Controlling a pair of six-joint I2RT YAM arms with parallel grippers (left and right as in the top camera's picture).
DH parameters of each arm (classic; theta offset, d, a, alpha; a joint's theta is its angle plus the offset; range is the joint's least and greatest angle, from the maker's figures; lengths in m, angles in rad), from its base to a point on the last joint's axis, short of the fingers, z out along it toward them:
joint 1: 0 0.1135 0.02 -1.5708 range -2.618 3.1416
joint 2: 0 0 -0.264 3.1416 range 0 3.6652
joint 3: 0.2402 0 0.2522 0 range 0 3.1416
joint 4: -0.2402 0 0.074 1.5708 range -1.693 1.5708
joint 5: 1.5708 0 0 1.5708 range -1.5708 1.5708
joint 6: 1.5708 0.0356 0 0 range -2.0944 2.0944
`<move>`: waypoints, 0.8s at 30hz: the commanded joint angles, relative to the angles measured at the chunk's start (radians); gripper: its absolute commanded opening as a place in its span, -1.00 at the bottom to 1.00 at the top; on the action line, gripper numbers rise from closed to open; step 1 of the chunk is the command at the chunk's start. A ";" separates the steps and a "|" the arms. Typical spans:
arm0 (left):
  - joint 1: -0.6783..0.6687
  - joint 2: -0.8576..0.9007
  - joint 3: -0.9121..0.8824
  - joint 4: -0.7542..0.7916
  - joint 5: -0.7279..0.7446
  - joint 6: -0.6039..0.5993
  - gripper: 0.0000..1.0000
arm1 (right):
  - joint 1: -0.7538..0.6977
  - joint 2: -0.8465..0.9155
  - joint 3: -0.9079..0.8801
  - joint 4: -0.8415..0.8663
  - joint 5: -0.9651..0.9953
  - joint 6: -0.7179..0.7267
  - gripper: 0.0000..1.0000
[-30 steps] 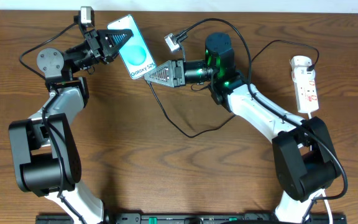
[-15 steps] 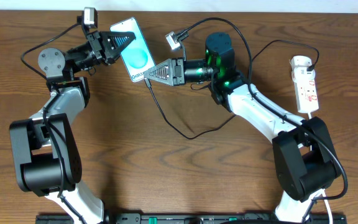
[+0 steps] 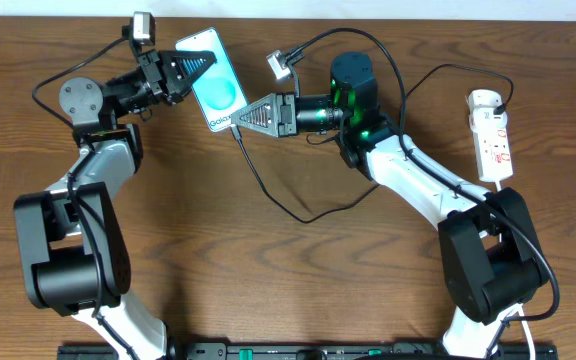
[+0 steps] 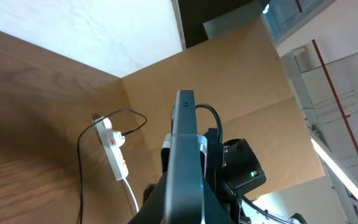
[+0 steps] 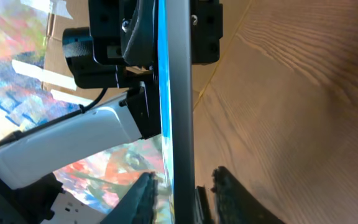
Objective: Plug charger to phone and switch on socket
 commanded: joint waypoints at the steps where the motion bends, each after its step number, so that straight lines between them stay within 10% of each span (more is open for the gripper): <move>1: 0.019 -0.002 0.012 0.008 0.019 0.010 -0.85 | -0.008 -0.003 0.015 0.002 0.004 -0.019 -0.19; 15: 0.024 -0.002 0.012 -0.124 0.036 0.112 -0.86 | -0.019 -0.003 0.015 0.002 0.004 -0.046 0.98; 24: 0.024 -0.002 0.012 -0.359 0.037 0.333 -0.86 | -0.077 -0.003 0.015 -0.003 0.004 -0.071 0.98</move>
